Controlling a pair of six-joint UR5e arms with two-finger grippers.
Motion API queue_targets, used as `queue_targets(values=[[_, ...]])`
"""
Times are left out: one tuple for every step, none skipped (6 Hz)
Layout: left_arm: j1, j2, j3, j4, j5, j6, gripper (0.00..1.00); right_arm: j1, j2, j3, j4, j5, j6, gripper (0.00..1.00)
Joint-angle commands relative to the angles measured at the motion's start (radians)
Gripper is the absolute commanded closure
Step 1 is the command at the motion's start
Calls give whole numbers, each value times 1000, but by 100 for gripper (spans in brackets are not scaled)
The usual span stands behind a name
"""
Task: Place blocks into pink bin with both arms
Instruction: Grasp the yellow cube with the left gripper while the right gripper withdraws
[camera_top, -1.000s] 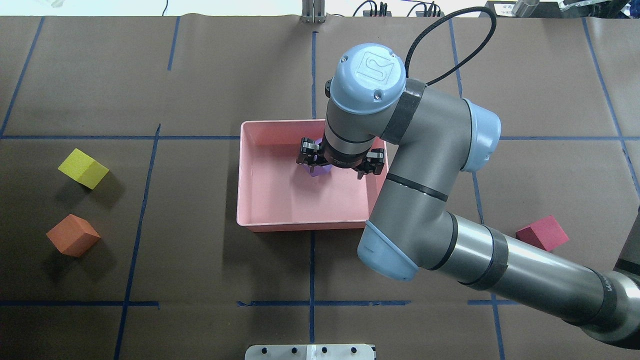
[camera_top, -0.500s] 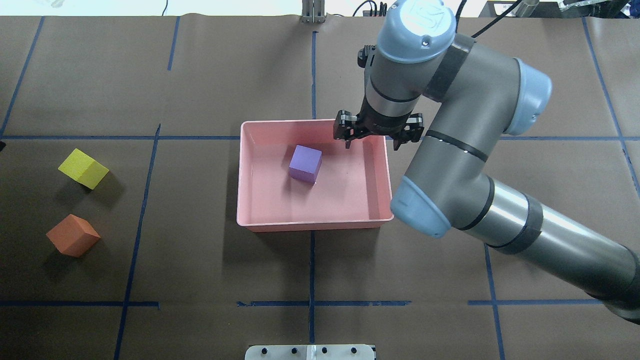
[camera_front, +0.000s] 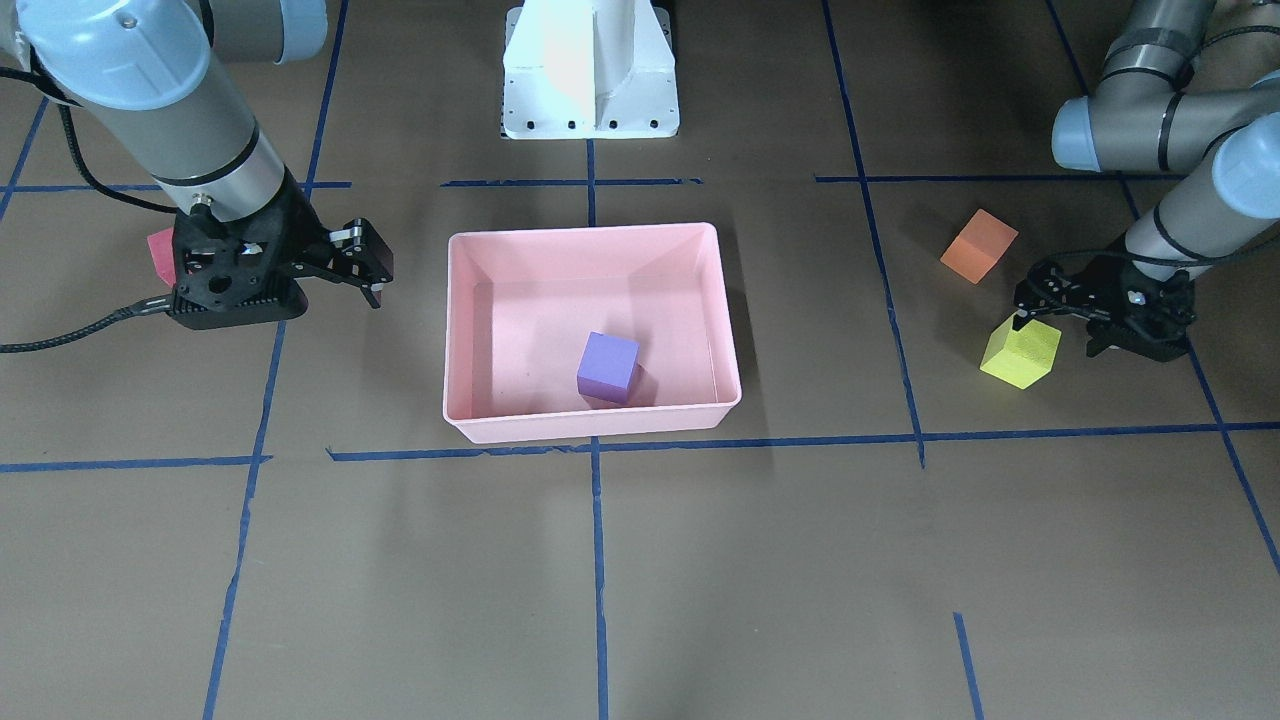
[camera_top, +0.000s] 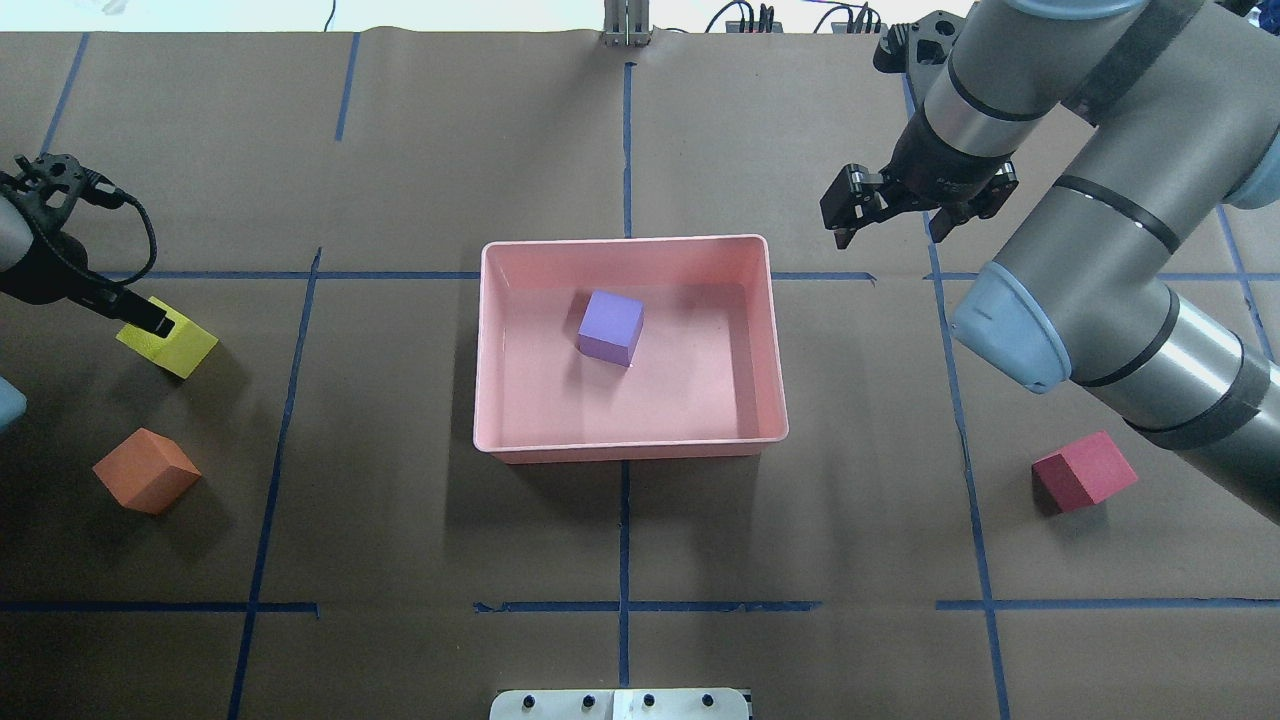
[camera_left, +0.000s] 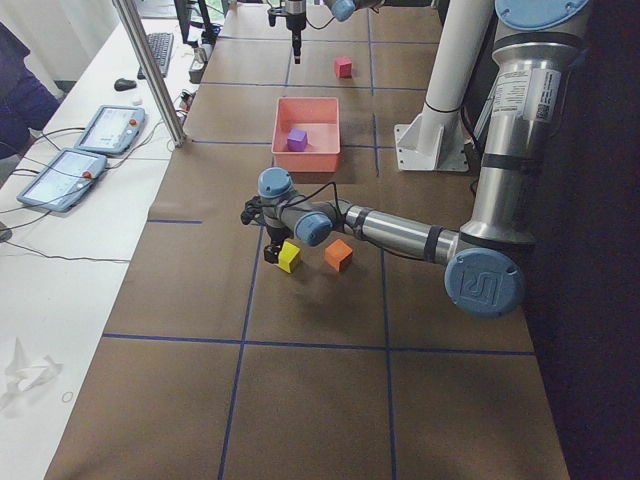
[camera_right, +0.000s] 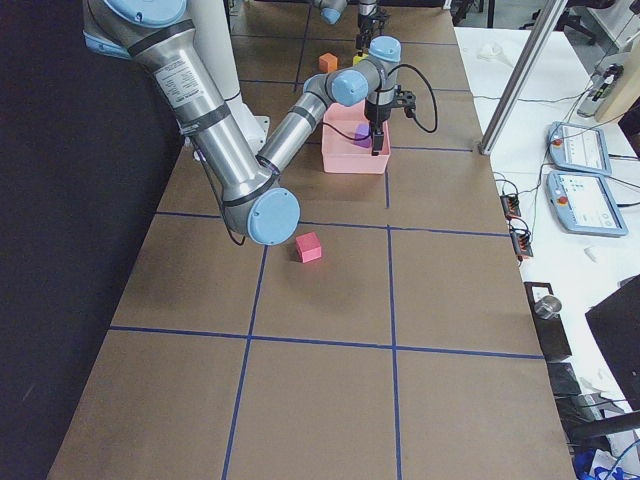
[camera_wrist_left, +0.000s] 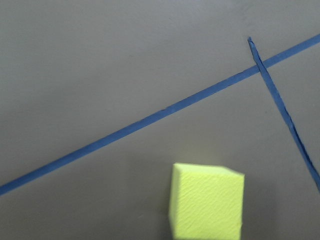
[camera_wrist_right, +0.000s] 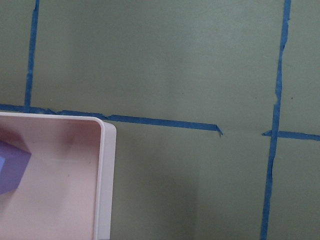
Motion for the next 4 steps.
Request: queue_targets(values=[[35, -14, 71, -49, 4, -6, 0, 5, -12, 6, 1, 2, -5, 0], [42, -20, 87, -60, 3, -6, 0, 5, -26, 16, 1, 2, -9, 0], [45, -20, 90, -60, 3, -6, 0, 8, -28, 22, 1, 2, -14, 0], [45, -38, 88, -59, -2, -9, 31, 9, -31, 22, 1, 2, -25, 0]])
